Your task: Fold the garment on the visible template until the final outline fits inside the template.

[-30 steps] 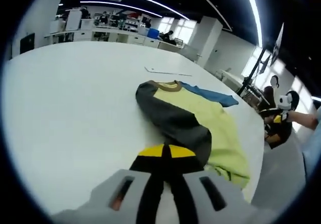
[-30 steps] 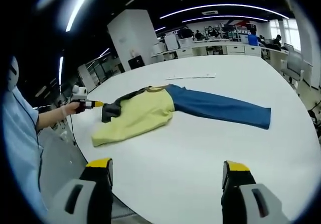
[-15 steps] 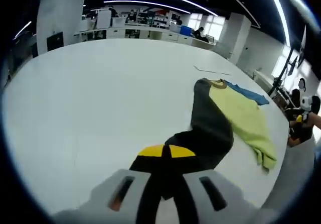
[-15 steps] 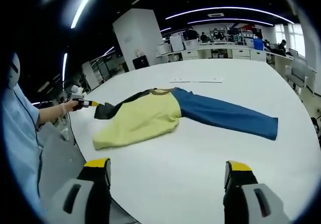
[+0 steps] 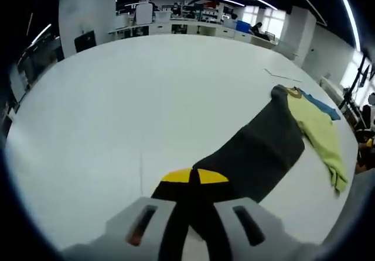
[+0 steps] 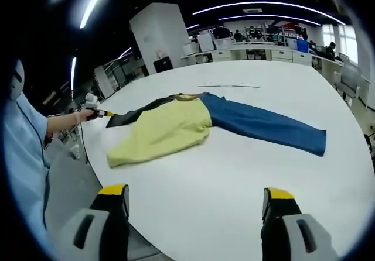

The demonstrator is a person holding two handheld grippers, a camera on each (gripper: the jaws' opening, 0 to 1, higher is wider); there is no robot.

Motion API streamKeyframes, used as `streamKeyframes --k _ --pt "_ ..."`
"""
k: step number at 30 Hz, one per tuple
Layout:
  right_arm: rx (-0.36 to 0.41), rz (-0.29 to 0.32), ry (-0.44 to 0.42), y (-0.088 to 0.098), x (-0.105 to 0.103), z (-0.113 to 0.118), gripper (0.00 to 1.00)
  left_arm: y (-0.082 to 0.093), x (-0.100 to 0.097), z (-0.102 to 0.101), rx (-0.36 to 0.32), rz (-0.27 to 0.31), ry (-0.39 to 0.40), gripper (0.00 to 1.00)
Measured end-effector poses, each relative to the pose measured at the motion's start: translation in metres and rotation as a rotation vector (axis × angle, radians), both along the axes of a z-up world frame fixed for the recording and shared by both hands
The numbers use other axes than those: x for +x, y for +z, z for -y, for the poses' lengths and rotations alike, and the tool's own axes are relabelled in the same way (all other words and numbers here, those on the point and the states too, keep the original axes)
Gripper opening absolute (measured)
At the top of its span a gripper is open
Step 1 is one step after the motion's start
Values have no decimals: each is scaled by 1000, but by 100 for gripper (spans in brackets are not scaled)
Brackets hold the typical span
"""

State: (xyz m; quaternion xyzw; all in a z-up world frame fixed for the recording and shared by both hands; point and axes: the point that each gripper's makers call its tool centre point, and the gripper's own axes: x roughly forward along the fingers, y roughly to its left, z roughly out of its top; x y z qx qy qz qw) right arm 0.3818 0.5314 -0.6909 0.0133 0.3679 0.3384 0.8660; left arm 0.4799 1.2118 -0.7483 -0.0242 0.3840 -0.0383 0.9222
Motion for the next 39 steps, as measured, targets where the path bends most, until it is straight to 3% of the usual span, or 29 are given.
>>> streamKeyframes --k 5,8,19,32,34,36,37,39 --pt "-10 -15 2 -5 4 0 95 -4 14 -15 38 -1 34 0" --pt "-13 -19 11 -6 6 -4 95 -13 15 -24 53 -38 66 0" --pt "-11 -34 29 -12 4 -12 95 -28 19 -36 77 -73 114 0" --pt "-5 -41 24 -13 -1 -11 95 -25 17 -32 96 -59 110 0" --pt "-1 -39 23 -12 -1 -11 95 -23 17 -29 83 -48 101 11" --pt "2 -39 25 -12 -1 -12 95 -23 17 -28 99 -45 90 34" --pt "3 -37 27 -12 -1 -13 95 -21 18 -31 148 -37 59 39" --pt "6 -37 27 -12 -1 -13 95 -18 18 -20 111 -19 33 40"
